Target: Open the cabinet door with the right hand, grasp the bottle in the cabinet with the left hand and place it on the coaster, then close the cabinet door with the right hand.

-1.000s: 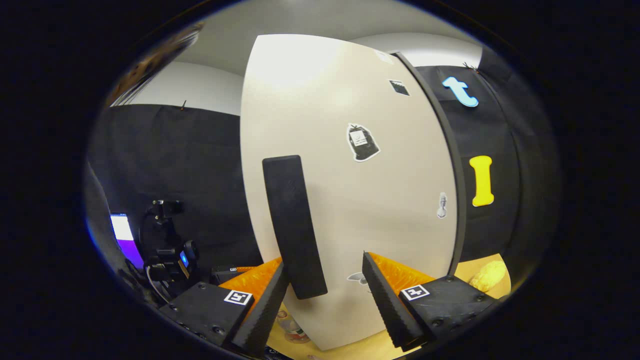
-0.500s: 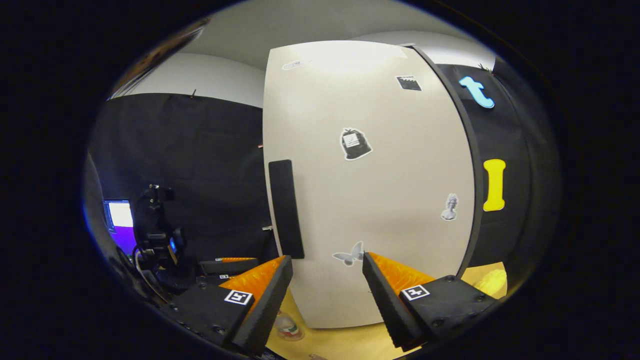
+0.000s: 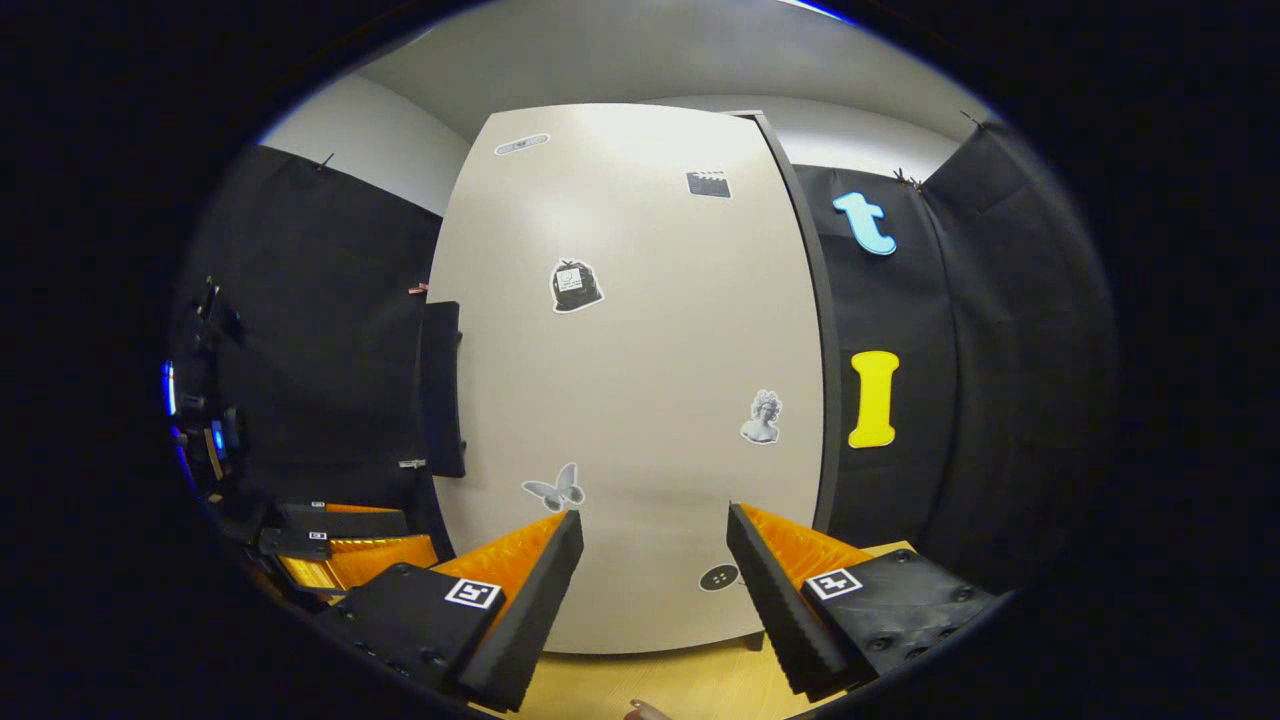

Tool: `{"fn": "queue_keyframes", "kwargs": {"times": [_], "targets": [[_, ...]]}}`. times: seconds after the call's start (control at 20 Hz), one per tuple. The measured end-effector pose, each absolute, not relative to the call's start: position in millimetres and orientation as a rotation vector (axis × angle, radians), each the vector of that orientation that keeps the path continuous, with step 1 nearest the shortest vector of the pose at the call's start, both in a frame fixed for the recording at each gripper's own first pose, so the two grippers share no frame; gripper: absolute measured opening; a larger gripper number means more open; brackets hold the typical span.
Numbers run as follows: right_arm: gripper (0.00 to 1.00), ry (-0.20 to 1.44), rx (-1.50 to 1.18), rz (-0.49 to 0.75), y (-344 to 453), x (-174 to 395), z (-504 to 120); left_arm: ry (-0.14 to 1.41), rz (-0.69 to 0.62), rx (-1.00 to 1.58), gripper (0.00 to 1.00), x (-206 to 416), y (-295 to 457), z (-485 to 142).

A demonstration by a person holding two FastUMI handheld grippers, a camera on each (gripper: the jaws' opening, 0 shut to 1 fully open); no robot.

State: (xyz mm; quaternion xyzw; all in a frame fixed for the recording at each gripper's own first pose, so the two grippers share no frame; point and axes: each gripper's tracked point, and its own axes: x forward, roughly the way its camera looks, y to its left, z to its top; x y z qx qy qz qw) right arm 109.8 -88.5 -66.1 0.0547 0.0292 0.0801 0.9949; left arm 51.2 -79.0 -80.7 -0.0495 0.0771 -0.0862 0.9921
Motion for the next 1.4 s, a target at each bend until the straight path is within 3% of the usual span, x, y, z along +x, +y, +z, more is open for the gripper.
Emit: {"fn": "queue_keyframes", "kwargs": {"times": [0.3, 0.7, 1.05, 1.4], "targets": [[0.95, 0.032, 0.052, 0.084, -105.3, 103.6, -62.5, 0.136, -0.178, -0.116, 0.90, 62.3, -95.0, -75.4], [0.95, 0.090, 0.187, 0.064, -99.8, 90.9, -65.9, 0.105, -0.159, -0.126, 0.90, 64.7, -100.6, -61.1], [0.97, 0.106, 0.164, 0.087, -97.9, 87.6, -67.3, 0.097, -0.149, -0.101, 0.90, 62.7, -100.6, -56.3], [0.99, 0.131, 0.099, 0.034, -110.3, 88.6, -71.2, 0.080, -0.144, -0.080, 0.92, 62.6, -100.8, -44.8]]}}
